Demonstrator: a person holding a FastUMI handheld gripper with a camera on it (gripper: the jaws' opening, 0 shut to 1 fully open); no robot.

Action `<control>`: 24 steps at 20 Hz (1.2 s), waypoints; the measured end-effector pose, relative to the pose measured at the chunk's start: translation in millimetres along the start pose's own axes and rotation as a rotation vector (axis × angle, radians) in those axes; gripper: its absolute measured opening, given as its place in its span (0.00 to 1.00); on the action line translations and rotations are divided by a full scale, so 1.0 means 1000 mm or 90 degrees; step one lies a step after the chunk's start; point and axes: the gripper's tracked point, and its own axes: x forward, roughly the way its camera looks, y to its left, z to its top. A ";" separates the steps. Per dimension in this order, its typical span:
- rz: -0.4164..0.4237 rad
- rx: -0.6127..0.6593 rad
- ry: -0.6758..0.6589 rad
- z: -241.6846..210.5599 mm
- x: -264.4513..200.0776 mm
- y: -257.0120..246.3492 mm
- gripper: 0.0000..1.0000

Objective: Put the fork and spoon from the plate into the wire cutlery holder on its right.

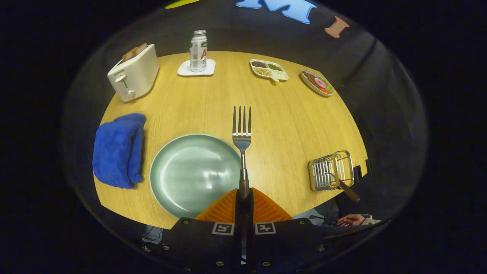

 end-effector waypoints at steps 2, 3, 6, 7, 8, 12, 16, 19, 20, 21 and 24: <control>-0.023 0.040 0.005 0.004 -0.003 -0.026 0.06; -0.033 0.062 0.009 0.005 -0.005 -0.039 0.06; -0.065 0.132 0.028 0.003 -0.009 -0.076 0.06; -0.076 0.153 0.038 0.001 -0.010 -0.088 0.06; -0.085 0.174 0.049 -0.002 -0.010 -0.100 0.06; -0.108 0.259 0.100 -0.020 -0.007 -0.133 0.05; -0.107 0.336 0.167 -0.037 0.002 -0.149 0.06; -0.080 0.390 0.234 -0.045 0.007 -0.148 0.06; -0.066 0.405 0.265 -0.049 0.008 -0.147 0.06; -0.049 0.416 0.287 -0.050 0.010 -0.145 0.06; -0.025 0.426 0.335 -0.054 0.007 -0.144 0.05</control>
